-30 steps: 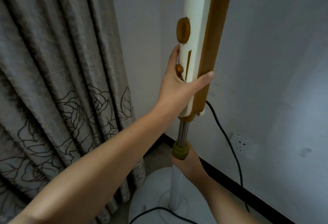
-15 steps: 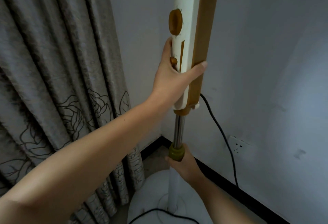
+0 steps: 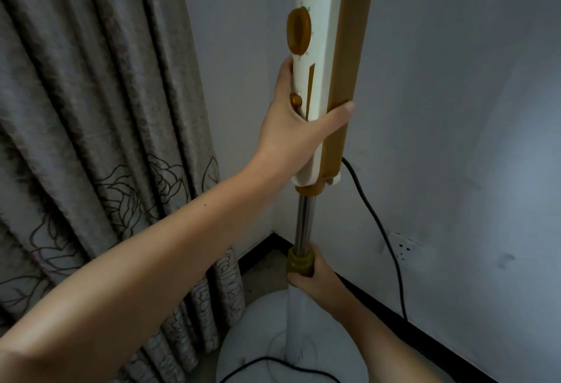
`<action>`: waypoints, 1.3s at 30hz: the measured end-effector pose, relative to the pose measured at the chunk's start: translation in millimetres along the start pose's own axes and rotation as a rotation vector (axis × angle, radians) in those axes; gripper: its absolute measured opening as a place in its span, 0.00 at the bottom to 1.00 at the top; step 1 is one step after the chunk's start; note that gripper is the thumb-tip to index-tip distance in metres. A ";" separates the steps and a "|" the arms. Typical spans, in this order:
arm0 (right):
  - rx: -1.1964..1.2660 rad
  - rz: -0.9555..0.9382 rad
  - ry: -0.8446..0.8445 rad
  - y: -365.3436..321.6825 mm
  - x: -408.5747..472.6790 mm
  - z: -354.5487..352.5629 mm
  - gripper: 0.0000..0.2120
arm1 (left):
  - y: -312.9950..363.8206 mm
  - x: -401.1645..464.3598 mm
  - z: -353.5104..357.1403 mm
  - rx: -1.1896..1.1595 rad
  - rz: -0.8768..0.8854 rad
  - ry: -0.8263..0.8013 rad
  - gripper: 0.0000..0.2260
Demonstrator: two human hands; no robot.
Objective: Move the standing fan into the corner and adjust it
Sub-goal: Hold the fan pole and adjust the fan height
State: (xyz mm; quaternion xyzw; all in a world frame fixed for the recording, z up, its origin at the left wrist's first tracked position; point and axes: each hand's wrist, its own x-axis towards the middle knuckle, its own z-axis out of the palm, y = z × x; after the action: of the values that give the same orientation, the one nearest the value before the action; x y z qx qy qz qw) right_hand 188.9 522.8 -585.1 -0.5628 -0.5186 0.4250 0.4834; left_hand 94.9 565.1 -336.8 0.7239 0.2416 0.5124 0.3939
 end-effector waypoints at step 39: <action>-0.318 -0.039 -0.045 -11.4 -11.5 -15.9 0.16 | 0.5 -1.1 -1.5 -0.018 -0.017 -0.023 0.41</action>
State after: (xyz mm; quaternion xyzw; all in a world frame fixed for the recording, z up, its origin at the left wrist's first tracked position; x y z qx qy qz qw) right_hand 201.4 509.7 -571.4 -0.6123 -0.6010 0.3405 0.3847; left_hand 93.0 564.5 -336.7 0.7240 0.2386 0.5026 0.4077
